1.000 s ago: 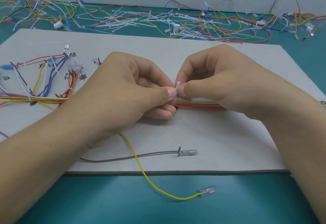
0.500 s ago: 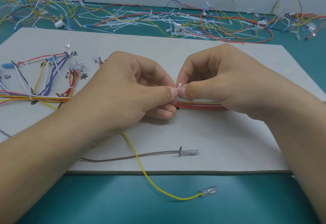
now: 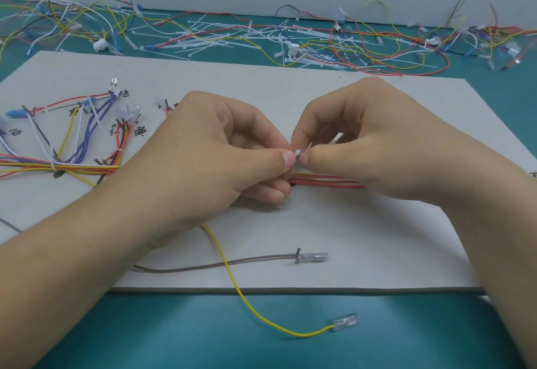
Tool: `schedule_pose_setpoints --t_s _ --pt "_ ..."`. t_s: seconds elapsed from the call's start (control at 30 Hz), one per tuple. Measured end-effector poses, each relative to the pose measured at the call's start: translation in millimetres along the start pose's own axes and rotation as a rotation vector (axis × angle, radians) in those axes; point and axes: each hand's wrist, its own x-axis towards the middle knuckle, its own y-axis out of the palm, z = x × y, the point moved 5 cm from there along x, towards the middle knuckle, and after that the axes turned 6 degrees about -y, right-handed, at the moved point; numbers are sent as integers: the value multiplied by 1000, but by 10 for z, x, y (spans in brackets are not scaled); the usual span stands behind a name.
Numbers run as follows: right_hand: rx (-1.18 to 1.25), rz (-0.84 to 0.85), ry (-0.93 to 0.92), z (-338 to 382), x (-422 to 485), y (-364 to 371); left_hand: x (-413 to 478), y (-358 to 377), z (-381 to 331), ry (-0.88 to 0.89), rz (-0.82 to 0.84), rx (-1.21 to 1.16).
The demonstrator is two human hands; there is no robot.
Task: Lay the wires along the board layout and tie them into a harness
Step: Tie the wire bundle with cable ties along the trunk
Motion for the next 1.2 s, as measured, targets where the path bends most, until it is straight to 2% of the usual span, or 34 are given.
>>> schedule_pose_setpoints --t_s 0.13,0.57,0.8,1.2 --pt "64 -52 44 -18 -2 -70 9 -5 2 0 -6 -6" --pt "167 -63 54 -11 3 -34 32 11 33 24 8 -35" --pt "149 -69 65 -27 14 -40 50 21 26 69 22 -4" --pt "93 -106 -27 42 29 -28 42 -1 -3 72 -41 13"
